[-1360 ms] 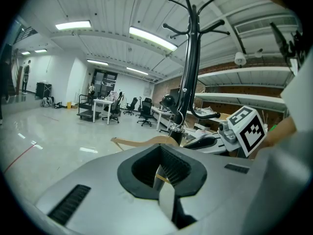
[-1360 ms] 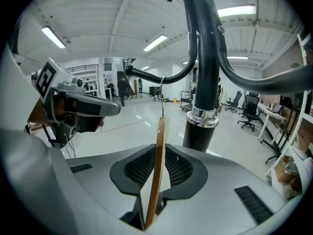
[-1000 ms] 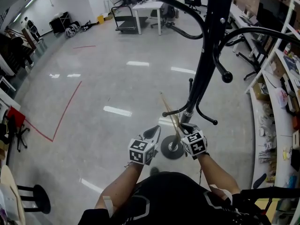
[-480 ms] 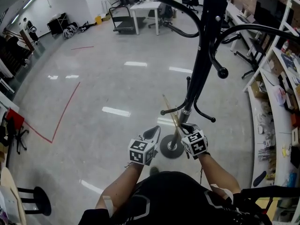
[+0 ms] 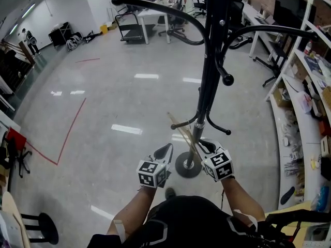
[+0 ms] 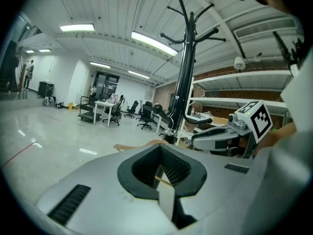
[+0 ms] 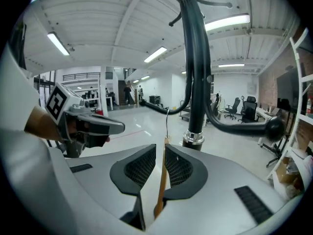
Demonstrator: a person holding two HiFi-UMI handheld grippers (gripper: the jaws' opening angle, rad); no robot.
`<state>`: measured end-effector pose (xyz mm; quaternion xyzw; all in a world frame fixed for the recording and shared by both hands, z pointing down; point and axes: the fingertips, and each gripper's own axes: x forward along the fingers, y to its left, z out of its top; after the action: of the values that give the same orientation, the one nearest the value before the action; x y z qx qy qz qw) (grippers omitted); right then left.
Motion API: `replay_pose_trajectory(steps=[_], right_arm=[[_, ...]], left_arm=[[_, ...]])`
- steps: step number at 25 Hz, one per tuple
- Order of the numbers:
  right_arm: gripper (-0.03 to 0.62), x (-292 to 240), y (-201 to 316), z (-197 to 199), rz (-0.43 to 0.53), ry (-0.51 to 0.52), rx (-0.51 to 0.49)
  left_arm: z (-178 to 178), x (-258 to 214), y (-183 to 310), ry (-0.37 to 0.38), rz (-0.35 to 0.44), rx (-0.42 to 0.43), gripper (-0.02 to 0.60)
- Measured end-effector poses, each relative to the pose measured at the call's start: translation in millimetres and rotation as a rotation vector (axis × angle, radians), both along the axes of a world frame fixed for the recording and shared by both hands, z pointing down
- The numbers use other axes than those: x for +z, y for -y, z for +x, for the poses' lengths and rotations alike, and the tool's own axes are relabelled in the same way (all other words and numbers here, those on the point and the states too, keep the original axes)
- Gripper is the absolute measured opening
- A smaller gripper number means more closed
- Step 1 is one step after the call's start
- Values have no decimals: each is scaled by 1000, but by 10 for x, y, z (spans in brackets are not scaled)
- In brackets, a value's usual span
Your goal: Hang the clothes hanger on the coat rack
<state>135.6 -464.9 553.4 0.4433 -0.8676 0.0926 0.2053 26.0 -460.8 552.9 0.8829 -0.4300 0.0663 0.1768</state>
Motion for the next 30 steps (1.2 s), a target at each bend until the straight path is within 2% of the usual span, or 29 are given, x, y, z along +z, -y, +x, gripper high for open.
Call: replay_pose_trajectory(steps=[5, 9, 12, 19, 22, 24, 28, 30], right_arm=[[58, -499, -219, 240, 93, 68, 48], [49, -842, -493, 414, 131, 131, 61], [14, -1024, -704, 557, 174, 142, 62], [8, -1329, -1155, 779, 198, 178, 76], [8, -1372, -1273, 793, 207, 185, 81], [8, -1396, -1384, 762, 217, 163, 95], [8, -1490, -1846, 510, 253, 157, 139], [8, -1505, -2076, 350, 257, 158, 172]], left_arm=[[-23, -276, -203, 18, 79, 8, 0], [-23, -530, -467, -28, 97, 34, 0], [-7, -686, -650, -63, 113, 34, 0], [198, -1028, -1066, -96, 165, 49, 0], [248, -1177, -1278, -135, 184, 91, 0], [201, -1227, -1450, -125, 199, 116, 0], [-139, -1287, -1883, -81, 255, 129, 0], [-318, -1308, -2038, -94, 259, 128, 0]])
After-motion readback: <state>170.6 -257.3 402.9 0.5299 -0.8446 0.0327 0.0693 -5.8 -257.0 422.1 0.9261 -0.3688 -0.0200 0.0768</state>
